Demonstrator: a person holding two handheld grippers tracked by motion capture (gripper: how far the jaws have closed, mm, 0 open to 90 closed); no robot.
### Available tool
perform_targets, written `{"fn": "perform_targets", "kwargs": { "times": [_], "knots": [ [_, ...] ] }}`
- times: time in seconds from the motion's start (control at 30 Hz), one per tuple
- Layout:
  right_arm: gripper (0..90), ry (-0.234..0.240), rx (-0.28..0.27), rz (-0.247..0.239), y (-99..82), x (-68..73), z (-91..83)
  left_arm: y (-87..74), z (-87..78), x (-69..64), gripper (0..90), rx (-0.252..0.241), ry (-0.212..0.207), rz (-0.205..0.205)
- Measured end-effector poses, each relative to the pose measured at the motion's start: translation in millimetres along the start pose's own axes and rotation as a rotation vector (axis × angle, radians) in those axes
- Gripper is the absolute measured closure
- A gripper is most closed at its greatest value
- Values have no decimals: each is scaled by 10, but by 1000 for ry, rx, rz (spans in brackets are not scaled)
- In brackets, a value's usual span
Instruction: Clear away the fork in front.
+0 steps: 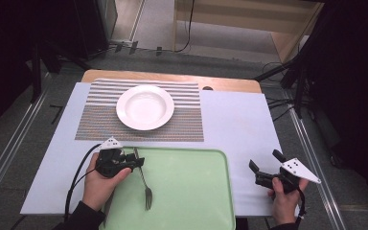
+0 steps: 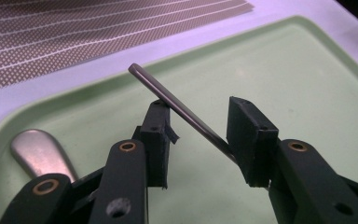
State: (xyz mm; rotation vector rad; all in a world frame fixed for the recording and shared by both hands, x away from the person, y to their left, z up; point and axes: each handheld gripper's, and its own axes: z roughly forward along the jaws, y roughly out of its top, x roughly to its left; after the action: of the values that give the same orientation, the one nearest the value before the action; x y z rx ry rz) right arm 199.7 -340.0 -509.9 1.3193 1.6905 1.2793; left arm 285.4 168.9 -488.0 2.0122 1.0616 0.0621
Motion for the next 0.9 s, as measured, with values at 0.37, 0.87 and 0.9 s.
{"fn": "perform_targets", "kwargs": {
  "times": [0.37,0.87,0.9],
  "knots": [
    [0,-2,-2,1,-1,-9,0,-5,46,9,602,70,59,-13],
    [0,-1,1,-3,-3,-7,7,8,30,-96,624,81,193,95],
    [0,-1,1,-2,-3,-7,7,8,18,-89,624,83,191,98]
  ]
}}
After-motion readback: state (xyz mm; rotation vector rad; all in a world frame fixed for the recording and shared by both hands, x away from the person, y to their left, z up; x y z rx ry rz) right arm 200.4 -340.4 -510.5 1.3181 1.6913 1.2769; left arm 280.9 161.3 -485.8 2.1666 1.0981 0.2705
